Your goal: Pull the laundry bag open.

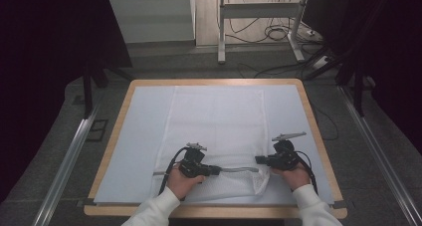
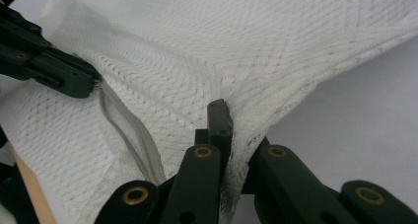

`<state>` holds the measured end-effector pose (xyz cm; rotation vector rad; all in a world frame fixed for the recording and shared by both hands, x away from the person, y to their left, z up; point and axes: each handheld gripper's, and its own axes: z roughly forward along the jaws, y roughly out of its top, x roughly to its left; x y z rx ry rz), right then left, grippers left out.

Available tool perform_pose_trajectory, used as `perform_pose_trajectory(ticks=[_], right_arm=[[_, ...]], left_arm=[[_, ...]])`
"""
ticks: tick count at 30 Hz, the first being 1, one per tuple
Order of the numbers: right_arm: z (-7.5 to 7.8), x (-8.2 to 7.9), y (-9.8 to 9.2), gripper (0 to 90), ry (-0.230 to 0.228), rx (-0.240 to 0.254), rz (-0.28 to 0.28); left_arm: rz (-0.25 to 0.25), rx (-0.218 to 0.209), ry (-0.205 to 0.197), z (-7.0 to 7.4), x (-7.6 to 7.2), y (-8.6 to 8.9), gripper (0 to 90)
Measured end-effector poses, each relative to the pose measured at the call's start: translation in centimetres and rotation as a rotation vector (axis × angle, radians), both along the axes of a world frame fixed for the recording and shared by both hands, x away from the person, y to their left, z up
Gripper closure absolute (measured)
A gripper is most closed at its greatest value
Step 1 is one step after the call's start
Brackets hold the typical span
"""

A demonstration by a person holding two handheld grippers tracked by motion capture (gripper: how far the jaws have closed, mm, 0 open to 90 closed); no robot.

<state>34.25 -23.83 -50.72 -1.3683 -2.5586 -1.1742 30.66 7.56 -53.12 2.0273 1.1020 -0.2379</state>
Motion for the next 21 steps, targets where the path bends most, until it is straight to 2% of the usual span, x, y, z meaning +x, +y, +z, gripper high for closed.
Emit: perform_pose_trajectory(ticks=[11,21], right_arm=[[-0.1,0.0,-0.1,88.8,-0.003,-0.001,-0.003],[-0.1,0.1,0.0,88.8,-0.004,0.002,-0.004]], left_arm=[[0.029,-0.028,-0.001,0.4,-0.2,1.4,86.7],[0.037,-0.027,0.004,0.6,-0.2,2.2,86.7]])
